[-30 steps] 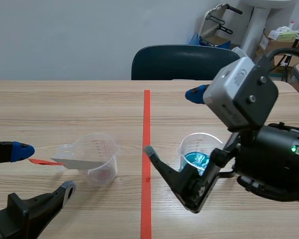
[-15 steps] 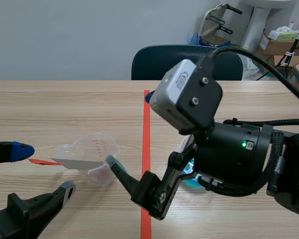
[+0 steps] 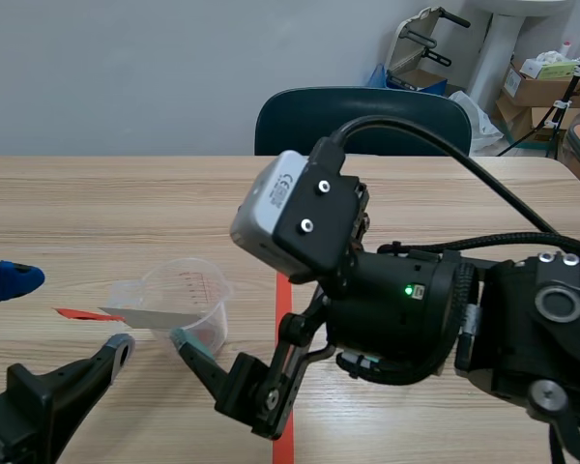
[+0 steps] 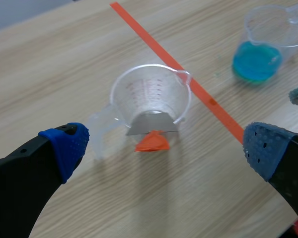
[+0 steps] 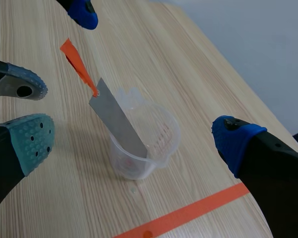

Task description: Do the redox reaction experiment

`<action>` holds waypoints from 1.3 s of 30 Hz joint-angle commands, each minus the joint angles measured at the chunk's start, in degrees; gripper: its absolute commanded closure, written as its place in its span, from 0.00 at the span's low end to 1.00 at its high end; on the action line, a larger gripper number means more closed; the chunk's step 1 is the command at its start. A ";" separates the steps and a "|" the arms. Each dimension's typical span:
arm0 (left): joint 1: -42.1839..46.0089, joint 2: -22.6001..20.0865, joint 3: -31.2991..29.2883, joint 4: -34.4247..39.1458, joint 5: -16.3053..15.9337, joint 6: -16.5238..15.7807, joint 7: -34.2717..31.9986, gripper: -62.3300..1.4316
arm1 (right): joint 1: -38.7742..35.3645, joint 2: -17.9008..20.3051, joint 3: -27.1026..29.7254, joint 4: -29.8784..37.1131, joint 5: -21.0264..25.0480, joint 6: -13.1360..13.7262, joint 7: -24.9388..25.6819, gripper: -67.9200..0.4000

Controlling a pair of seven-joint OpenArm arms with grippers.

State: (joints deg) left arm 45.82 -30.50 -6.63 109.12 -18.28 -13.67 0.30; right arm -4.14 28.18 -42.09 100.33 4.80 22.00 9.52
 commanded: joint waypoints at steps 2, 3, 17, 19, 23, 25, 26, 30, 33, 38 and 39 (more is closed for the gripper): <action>4.00 -0.07 -2.23 0.33 0.33 0.33 -5.29 0.00 | 1.70 -0.96 -1.05 -0.68 0.28 -0.17 0.70 0.00; 5.20 -0.04 -3.08 0.33 0.33 0.52 -7.19 0.00 | 2.14 -1.29 -1.57 -1.20 0.26 -0.17 0.68 0.00; 29.31 -0.02 -14.80 0.33 2.40 0.48 -26.34 0.00 | 9.68 -9.01 -9.31 -9.94 -2.75 -1.92 0.74 0.00; 29.62 -0.02 -15.10 0.33 3.91 0.48 -28.41 0.00 | 10.73 -10.36 -10.45 -11.06 -3.15 -1.92 0.70 0.00; 29.62 0.28 -15.26 -0.57 5.07 0.26 -29.70 0.00 | 12.59 -12.70 -12.81 -13.16 -3.41 -2.10 0.61 0.00; 29.62 0.28 -15.26 -1.51 5.29 0.22 -30.49 0.00 | 13.29 -13.77 -13.77 -14.19 -3.61 -2.80 0.61 0.01; 29.62 0.28 -15.26 -1.88 5.31 0.24 -30.51 0.00 | 13.70 -14.29 -14.10 -14.80 -3.87 -2.97 0.66 0.01; 29.62 0.31 -15.26 -2.86 5.70 0.26 -30.51 0.00 | 14.16 -16.20 -14.80 -16.52 -5.66 -3.63 0.39 0.01; 29.62 0.31 -15.23 -3.15 5.68 0.09 -30.56 0.00 | 14.45 -17.20 -15.12 -17.77 -6.12 -5.20 0.39 0.09; 29.62 0.28 -15.23 -3.34 5.73 0.07 -30.73 0.00 | 14.64 -18.51 -15.12 -19.41 -6.12 -6.19 0.46 0.25; 29.62 0.26 -15.23 -3.34 5.73 0.04 -30.93 0.00 | 14.62 -18.56 -15.12 -19.41 -6.12 -6.19 0.46 0.28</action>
State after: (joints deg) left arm 75.35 -30.61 -21.93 105.34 -12.21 -13.54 -29.45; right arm 9.23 10.00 -57.23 80.12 -1.96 15.84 9.08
